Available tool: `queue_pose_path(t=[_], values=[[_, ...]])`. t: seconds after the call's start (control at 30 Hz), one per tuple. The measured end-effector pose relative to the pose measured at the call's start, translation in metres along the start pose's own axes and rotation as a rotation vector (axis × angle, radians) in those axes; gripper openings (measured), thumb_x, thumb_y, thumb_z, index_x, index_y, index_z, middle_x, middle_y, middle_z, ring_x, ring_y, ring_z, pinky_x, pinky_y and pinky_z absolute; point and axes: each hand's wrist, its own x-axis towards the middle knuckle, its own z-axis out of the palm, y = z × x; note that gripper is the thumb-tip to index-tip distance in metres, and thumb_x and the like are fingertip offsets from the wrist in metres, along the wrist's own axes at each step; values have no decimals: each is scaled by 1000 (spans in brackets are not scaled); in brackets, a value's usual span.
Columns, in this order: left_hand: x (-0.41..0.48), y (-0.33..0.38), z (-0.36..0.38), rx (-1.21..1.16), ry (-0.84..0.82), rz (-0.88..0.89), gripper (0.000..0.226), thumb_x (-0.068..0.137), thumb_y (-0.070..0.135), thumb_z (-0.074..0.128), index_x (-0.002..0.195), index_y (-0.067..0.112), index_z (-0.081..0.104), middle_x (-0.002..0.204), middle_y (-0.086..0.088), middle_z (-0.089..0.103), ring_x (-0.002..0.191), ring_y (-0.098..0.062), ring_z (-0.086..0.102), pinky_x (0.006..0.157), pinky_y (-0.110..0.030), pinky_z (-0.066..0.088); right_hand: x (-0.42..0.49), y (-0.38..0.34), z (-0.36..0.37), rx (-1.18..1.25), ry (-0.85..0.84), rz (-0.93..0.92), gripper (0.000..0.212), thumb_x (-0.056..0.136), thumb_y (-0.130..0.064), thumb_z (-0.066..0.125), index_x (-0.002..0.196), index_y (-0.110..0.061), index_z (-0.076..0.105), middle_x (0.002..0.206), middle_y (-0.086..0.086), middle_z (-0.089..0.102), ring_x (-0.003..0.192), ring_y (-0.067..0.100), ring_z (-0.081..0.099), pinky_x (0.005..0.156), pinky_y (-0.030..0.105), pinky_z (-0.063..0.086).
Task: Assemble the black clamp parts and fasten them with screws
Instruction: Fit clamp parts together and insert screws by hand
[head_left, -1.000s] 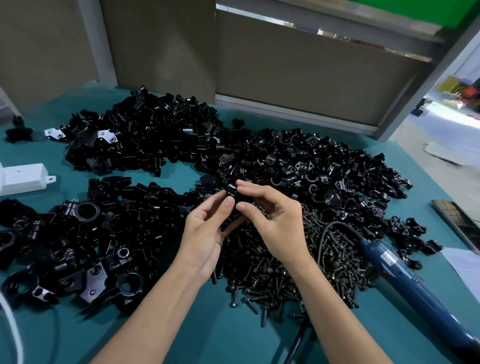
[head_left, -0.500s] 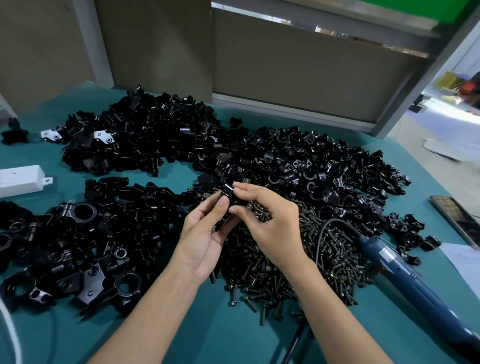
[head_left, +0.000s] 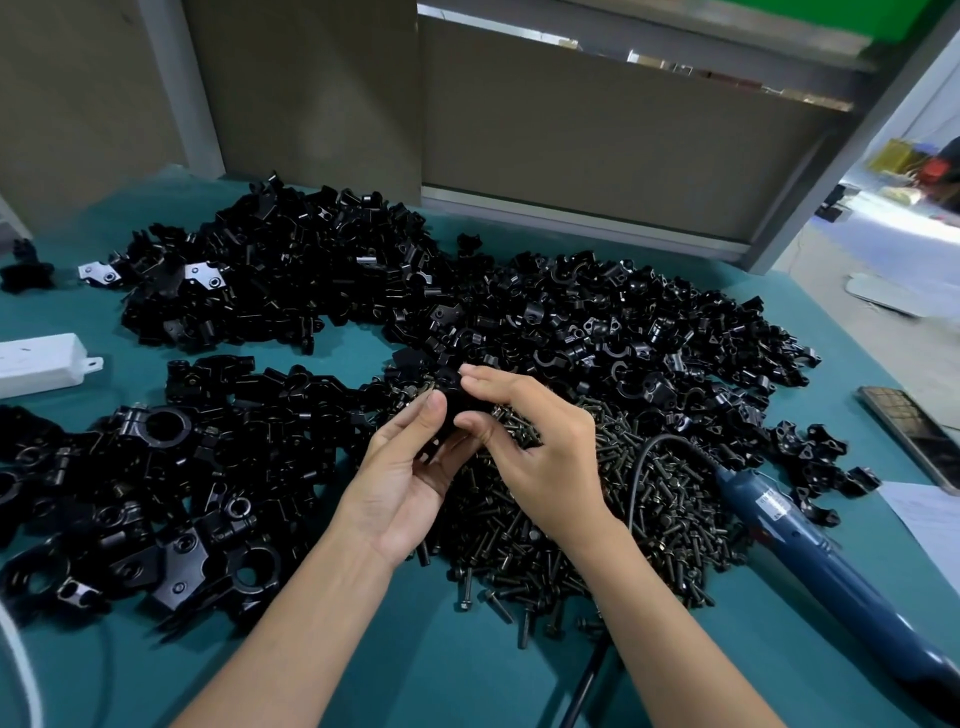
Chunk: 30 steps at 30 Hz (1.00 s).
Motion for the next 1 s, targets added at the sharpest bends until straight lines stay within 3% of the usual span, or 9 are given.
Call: queue_pose_path(t=[0.13, 0.33, 0.4, 0.47, 0.53, 0.63, 0.77, 0.87, 1.0], values=[[0, 2, -1, 23, -29, 12, 27, 63, 27, 85, 86, 14, 80, 98, -6, 76, 94, -18, 74, 78, -26, 59, 0, -1, -1, 81, 11, 56, 24, 82, 3, 77, 105, 5, 71, 115, 10, 71, 114, 12, 66, 99, 25, 51], [1, -1, 2, -14, 38, 18, 14, 74, 20, 73, 87, 18, 79, 102, -6, 75, 94, -17, 73, 76, -26, 59, 4, -6, -7, 103, -24, 137, 20, 88, -9, 73, 107, -3, 72, 116, 4, 71, 114, 10, 66, 99, 27, 51], [2, -1, 3, -35, 41, 31, 26, 78, 17, 70, 103, 10, 73, 111, -11, 74, 101, -21, 73, 78, -28, 60, 10, -2, -20, 17, -19, 202, 17, 93, -20, 67, 107, -13, 72, 107, -7, 72, 104, 2, 67, 92, 25, 53], [3, 0, 4, -75, 67, 37, 36, 80, 15, 68, 114, 3, 65, 115, -15, 72, 102, -24, 72, 78, -31, 61, 17, 10, -39, -176, -3, 313, 15, 96, -24, 63, 103, -16, 73, 90, -15, 70, 82, -4, 65, 73, 18, 52], [3, 0, 4, -115, 94, 42, 35, 79, 13, 68, 112, 4, 63, 110, -14, 73, 97, -23, 73, 77, -33, 62, 21, 28, -59, -456, -48, 464, 13, 95, -22, 65, 98, -15, 75, 81, -8, 70, 73, 4, 62, 67, 26, 51], [4, 0, 4, -123, 99, 37, 37, 81, 14, 67, 115, 3, 62, 112, -14, 73, 96, -22, 73, 78, -34, 61, 18, 46, -77, -696, -156, 651, 8, 91, -17, 68, 94, -12, 74, 80, 2, 72, 85, 26, 64, 78, 41, 56], [4, -1, 4, -94, 124, 20, 43, 83, 16, 65, 122, 0, 60, 124, -19, 69, 99, -21, 73, 79, -33, 60, 15, 48, -78, -730, -214, 656, 14, 91, -12, 66, 83, -7, 76, 69, 7, 70, 72, 28, 65, 70, 36, 54], [6, -3, 3, -81, 128, 14, 37, 84, 16, 65, 118, 1, 61, 122, -18, 70, 99, -20, 73, 81, -33, 60, 15, 48, -76, -690, -216, 677, 18, 90, -27, 72, 81, -12, 76, 64, 3, 69, 65, 23, 65, 66, 33, 54], [6, -4, 1, -57, 104, 17, 33, 86, 17, 64, 115, 2, 61, 115, -13, 73, 98, -19, 73, 82, -33, 60, 11, 46, -72, -727, -211, 660, 16, 90, -27, 73, 93, -13, 78, 79, 5, 73, 75, 25, 66, 67, 40, 58]])
